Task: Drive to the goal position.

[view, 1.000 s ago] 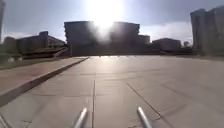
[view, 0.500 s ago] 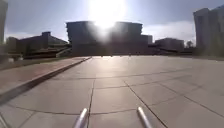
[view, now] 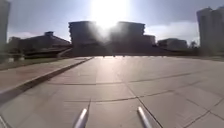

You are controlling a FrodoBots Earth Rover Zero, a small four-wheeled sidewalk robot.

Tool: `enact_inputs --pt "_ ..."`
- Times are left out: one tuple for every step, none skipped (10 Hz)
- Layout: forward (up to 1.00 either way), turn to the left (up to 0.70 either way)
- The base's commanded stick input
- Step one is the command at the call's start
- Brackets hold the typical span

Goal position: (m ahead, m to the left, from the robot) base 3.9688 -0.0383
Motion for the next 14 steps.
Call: enact_inputs --pt "1.0 -0.02" --pt "1.0 -0.02" --pt "1.0 -0.02" --pt "1.0 -0.02" --pt "1.0 -0.02" --pt "1.0 -0.02" --pt "1.0 -0.02" --pt "1.0 -0.02" --pt "1.0 -0.02" --pt "1.0 -0.02" --pt "1.0 -0.02" --pt "1.0 -0.02" --pt "1.0 -0.02" --pt "1.0 -0.02"
